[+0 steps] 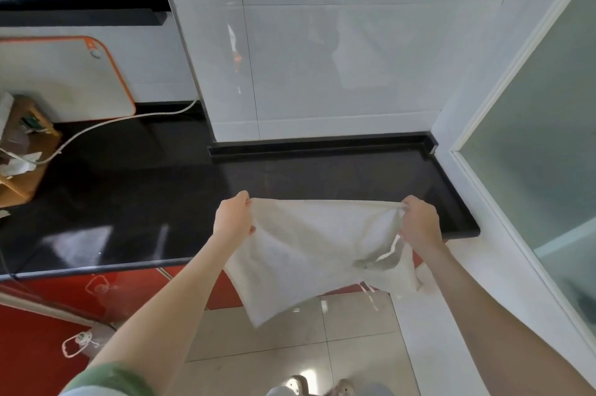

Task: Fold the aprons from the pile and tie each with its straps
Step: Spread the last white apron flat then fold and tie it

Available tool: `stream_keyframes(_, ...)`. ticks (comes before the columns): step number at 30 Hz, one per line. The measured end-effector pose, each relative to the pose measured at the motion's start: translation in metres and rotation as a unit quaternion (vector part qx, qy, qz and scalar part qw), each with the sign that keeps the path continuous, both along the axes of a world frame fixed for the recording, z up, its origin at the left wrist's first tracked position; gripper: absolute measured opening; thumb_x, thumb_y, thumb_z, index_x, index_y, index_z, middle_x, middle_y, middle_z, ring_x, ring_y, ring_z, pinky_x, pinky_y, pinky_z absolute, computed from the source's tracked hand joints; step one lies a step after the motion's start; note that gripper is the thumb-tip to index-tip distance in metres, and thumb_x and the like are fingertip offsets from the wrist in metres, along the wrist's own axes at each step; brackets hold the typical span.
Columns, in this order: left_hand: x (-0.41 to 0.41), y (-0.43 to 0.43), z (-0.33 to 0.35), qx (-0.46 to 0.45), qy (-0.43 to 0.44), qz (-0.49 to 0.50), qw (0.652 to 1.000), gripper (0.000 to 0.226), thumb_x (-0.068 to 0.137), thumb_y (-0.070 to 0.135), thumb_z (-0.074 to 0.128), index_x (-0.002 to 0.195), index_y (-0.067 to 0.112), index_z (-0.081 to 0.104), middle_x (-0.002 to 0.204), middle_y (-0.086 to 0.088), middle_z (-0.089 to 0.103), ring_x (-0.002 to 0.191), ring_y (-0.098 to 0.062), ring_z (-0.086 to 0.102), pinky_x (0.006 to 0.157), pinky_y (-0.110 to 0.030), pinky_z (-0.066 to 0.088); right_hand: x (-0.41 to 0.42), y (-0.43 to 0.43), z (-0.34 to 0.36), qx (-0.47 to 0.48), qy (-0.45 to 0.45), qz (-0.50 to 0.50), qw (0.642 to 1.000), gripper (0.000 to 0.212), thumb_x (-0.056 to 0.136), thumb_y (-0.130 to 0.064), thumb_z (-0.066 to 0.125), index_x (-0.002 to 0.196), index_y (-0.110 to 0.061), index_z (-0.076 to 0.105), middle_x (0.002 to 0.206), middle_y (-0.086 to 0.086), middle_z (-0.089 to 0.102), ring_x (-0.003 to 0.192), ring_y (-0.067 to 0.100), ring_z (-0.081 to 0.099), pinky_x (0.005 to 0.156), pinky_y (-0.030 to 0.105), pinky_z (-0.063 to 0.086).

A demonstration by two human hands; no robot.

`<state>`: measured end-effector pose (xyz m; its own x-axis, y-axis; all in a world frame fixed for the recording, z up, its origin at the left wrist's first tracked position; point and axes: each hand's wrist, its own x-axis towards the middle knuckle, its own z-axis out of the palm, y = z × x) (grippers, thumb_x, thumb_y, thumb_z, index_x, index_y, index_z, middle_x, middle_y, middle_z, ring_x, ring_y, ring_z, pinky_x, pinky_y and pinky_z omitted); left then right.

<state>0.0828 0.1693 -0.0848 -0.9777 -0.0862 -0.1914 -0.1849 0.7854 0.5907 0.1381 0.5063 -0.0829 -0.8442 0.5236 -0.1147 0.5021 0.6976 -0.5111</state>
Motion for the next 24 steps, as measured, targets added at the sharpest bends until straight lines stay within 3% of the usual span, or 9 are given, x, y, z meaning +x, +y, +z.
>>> stream_keyframes(3, -0.006, 0.005, 0.007, 0.114, 0.038, 0.059, 0.991, 0.019, 0.091, -0.001, 0.039, 0.093, 0.010, 0.054, 0.082, -0.016, 0.065, 0.068, -0.022, 0.070, 0.062, -0.030, 0.048, -0.007, 0.003, 0.003, -0.053, -0.013, -0.031, 0.998, 0.024, 0.086, 0.001, 0.066, 0.108, -0.004, 0.061, 0.098, 0.010, 0.060, 0.085, 0.025, 0.056, 0.072, 0.028, 0.048)
stream_keyframes(6, -0.009, 0.013, 0.014, 0.232, 0.079, 0.115, 0.963, 0.019, 0.095, 0.009, 0.040, 0.090, 0.009, 0.058, 0.085, -0.012, 0.065, 0.081, -0.026, 0.069, 0.071, -0.037, 0.053, -0.015, 0.013, 0.005, -0.145, 0.047, -0.075, 0.985, 0.019, 0.089, 0.002, 0.062, 0.106, -0.005, 0.061, 0.098, 0.010, 0.060, 0.082, 0.024, 0.059, 0.067, 0.028, 0.053)
stream_keyframes(8, -0.012, 0.019, 0.019, 0.235, 0.109, 0.125, 0.958, 0.020, 0.096, 0.013, 0.043, 0.088, 0.013, 0.060, 0.084, -0.007, 0.064, 0.076, -0.024, 0.061, 0.067, -0.031, 0.050, -0.022, 0.016, 0.008, -0.174, 0.094, -0.089, 0.976, 0.013, 0.091, 0.001, 0.059, 0.101, -0.007, 0.060, 0.099, 0.012, 0.062, 0.081, 0.022, 0.060, 0.067, 0.029, 0.055)
stream_keyframes(11, -0.020, 0.027, 0.023, 0.225, 0.118, 0.150, 0.955, 0.022, 0.098, 0.021, 0.042, 0.090, 0.017, 0.061, 0.090, -0.004, 0.062, 0.071, -0.016, 0.053, 0.052, -0.015, 0.039, -0.036, 0.020, 0.013, -0.161, 0.134, -0.062, 0.976, 0.012, 0.092, 0.000, 0.053, 0.097, -0.010, 0.058, 0.095, 0.009, 0.061, 0.081, 0.019, 0.055, 0.067, 0.025, 0.042)
stream_keyframes(14, -0.033, 0.030, 0.019, 0.205, 0.131, 0.136, 0.960, 0.019, 0.099, 0.026, 0.044, 0.093, 0.024, 0.062, 0.123, -0.007, 0.059, 0.106, -0.024, 0.058, 0.071, -0.024, 0.040, -0.052, 0.028, 0.016, -0.170, 0.147, -0.030, 0.974, 0.017, 0.097, -0.003, 0.041, 0.099, -0.007, 0.058, 0.095, 0.007, 0.058, 0.088, 0.022, 0.053, 0.067, 0.027, 0.039)
stream_keyframes(17, -0.045, 0.026, 0.017, 0.150, 0.121, 0.126, 0.973, 0.019, 0.099, 0.034, 0.048, 0.104, 0.026, 0.064, 0.154, -0.002, 0.034, 0.133, -0.019, 0.041, 0.082, -0.026, 0.032, -0.067, 0.033, 0.015, -0.180, 0.155, -0.029, 0.971, 0.017, 0.101, -0.009, 0.040, 0.102, -0.006, 0.056, 0.098, 0.006, 0.057, 0.091, 0.022, 0.052, 0.074, 0.028, 0.036)
stream_keyframes(20, -0.063, 0.022, 0.014, 0.174, 0.142, 0.142, 0.964, 0.015, 0.098, 0.037, 0.049, 0.100, 0.030, 0.062, 0.150, -0.004, 0.039, 0.138, -0.017, 0.035, 0.085, -0.027, 0.031, -0.089, 0.034, 0.013, -0.204, 0.156, 0.001, 0.966, 0.018, 0.101, -0.015, 0.041, 0.100, -0.007, 0.056, 0.095, 0.005, 0.058, 0.089, 0.022, 0.053, 0.072, 0.029, 0.036)
stream_keyframes(24, -0.098, 0.013, 0.012, 0.202, 0.148, 0.207, 0.946, 0.009, 0.096, 0.037, 0.049, 0.096, 0.033, 0.058, 0.143, -0.007, 0.044, 0.124, -0.025, 0.049, 0.080, -0.032, 0.040, -0.128, 0.021, 0.005, -0.208, 0.152, 0.034, 0.966, 0.024, 0.102, -0.022, 0.039, 0.100, -0.005, 0.055, 0.087, 0.003, 0.056, 0.079, 0.019, 0.050, 0.061, 0.027, 0.038)
